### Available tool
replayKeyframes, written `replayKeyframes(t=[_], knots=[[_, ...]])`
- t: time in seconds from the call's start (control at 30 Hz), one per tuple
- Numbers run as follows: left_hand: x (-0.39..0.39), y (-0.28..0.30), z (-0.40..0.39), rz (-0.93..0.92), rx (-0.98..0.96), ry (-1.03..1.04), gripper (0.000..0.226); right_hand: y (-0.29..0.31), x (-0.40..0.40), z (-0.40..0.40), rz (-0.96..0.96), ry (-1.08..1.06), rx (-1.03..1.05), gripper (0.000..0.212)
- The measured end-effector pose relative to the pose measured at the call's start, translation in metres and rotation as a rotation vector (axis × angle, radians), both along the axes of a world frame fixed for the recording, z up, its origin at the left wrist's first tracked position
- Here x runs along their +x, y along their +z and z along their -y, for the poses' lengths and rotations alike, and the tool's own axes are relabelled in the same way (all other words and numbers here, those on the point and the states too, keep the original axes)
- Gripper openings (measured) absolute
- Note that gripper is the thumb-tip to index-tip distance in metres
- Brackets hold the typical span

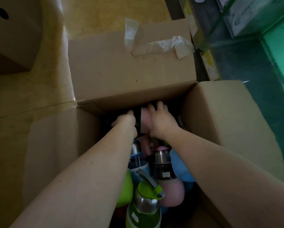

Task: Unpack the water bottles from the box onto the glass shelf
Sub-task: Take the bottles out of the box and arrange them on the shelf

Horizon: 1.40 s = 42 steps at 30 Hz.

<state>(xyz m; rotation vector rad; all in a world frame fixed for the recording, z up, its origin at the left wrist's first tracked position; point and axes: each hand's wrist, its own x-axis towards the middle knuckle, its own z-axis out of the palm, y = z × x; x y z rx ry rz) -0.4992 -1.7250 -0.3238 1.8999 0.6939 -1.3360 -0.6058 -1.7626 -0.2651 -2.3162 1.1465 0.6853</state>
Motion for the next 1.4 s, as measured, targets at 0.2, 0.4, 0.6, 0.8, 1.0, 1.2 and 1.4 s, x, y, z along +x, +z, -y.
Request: replayKeyframes(t=[0.2, 0.4, 0.6, 0.8, 1.0, 1.2, 1.4], knots=[[-0.006, 0.018, -0.005, 0.002, -0.07, -0.037, 0.078, 0.023, -0.014, -0.01, 0.092, -0.066, 0.044, 0.102], [-0.01, 0.117, -0.007, -0.056, -0.134, -0.027, 0.076, 0.121, -0.029, -0.02, 0.159, -0.166, 0.032, 0.102], [-0.006, 0.28, 0.003, 0.073, -0.236, -0.056, 0.071, 0.259, -0.025, -0.023, 0.257, -0.29, -0.004, 0.095], [0.004, 0.486, 0.015, 0.382, -0.452, -0.167, 0.075, 0.425, -0.005, -0.029, 0.483, -0.494, -0.096, 0.101], [0.022, 0.7, 0.023, 0.787, -0.696, -0.434, 0.07, 0.602, 0.025, -0.017, 0.799, -0.602, -0.153, 0.101], [0.046, 0.862, 0.022, 1.044, -0.858, -0.488, 0.072, 0.754, 0.052, -0.005, 0.985, -0.547, -0.265, 0.094], [0.043, 0.963, 0.011, 1.186, -0.956, -0.543, 0.079, 0.853, 0.053, -0.011, 1.046, -0.539, -0.376, 0.089]])
